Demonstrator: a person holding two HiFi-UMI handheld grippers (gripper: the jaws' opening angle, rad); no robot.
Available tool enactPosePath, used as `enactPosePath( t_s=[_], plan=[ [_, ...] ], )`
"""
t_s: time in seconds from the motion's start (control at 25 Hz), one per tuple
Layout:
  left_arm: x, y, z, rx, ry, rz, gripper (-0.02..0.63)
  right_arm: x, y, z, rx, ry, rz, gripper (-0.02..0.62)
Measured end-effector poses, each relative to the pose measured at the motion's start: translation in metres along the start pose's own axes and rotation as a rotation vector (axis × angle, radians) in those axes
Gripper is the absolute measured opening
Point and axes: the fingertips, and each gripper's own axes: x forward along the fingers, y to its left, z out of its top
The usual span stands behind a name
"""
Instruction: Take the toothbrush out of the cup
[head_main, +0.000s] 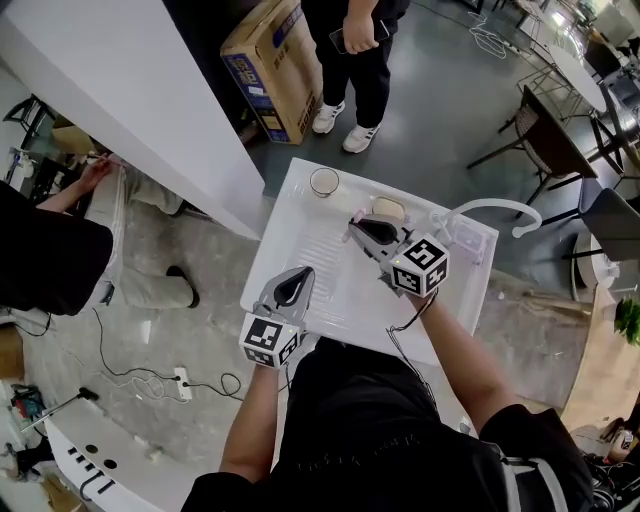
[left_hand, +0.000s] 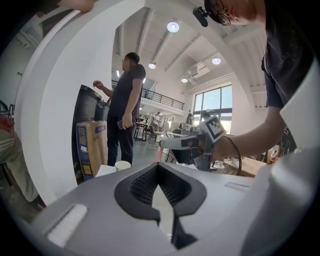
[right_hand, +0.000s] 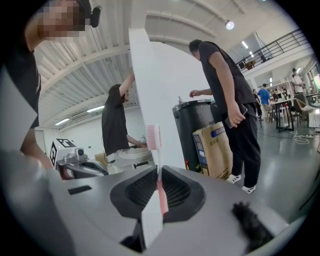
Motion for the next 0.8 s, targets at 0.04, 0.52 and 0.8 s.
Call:
enactPosePath(
  t_s=[0.04,0.52,0.8],
  plan=[
    [0.0,0.0,0.002,0.001,-0.003,0.0,0.006,-0.002,0.001,0.0,0.0,0.0,0.001,0.038],
    [0.006,-0.008,0.007,0.024,0.001,-0.014,0.006,-0.015,0.022,-0.005,-0.024,0.004,0.036,0.038],
    [0.006,-0.008,0.009,0.025,0.003,-0.018,0.006,-0.017,0.023,-0.004,-0.023,0.004,0.04,0.038]
  ],
)
